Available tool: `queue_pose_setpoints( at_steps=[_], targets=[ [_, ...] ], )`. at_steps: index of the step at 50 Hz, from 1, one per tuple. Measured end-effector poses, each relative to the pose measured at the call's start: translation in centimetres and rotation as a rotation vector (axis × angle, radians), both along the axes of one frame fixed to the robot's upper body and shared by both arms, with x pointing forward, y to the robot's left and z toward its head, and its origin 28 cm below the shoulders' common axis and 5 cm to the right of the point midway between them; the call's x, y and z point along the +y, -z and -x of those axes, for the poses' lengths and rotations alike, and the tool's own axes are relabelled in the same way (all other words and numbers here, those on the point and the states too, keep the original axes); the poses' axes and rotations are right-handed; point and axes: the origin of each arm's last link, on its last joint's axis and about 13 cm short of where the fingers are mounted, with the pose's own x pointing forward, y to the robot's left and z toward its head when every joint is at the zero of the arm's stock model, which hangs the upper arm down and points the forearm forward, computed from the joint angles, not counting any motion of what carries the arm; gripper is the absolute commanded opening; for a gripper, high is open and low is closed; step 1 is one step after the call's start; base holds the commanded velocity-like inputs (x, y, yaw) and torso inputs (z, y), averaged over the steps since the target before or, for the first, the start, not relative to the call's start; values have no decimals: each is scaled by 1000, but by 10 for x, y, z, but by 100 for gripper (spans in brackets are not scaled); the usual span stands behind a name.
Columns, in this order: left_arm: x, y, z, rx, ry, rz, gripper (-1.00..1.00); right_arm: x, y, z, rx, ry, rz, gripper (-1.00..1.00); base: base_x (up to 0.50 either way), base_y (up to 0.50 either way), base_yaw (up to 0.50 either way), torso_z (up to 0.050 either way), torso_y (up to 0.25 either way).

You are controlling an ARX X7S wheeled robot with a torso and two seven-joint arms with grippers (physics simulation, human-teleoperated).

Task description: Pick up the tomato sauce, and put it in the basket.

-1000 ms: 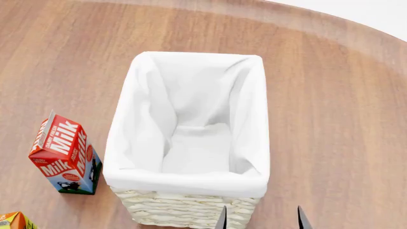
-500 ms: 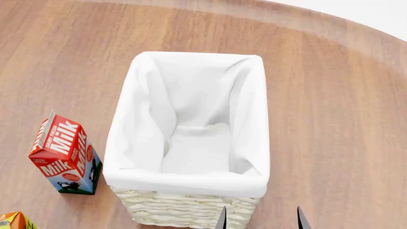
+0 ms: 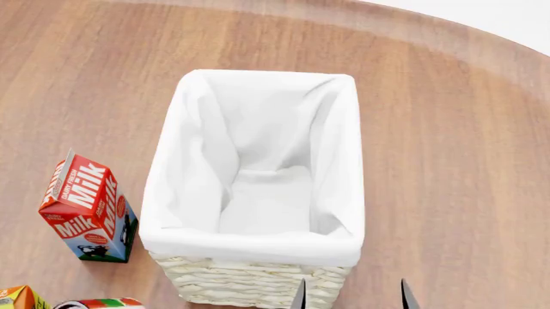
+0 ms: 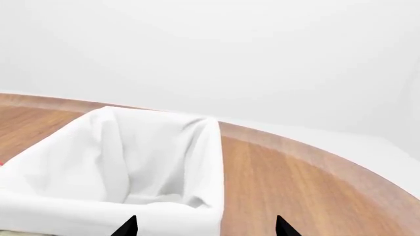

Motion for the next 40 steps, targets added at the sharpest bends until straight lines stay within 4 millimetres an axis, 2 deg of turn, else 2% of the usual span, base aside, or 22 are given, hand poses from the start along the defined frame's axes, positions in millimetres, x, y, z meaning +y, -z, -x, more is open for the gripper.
queue_pose_setpoints(
  at_steps=[8,28,40],
  targets=[
    [-6,-24,-14,-74,20,-5,-100,0,0,0,0,0,-1,100,0,0,0,0,0],
    [-21,-81,-64,-211,86,-61,-100,-3,1,0,3,5,-6,100,0,0,0,0,0],
    [-29,-104,-97,-248,109,-94,-100,-3,2,-2,6,5,-8,100,0,0,0,0,0]
  ],
)
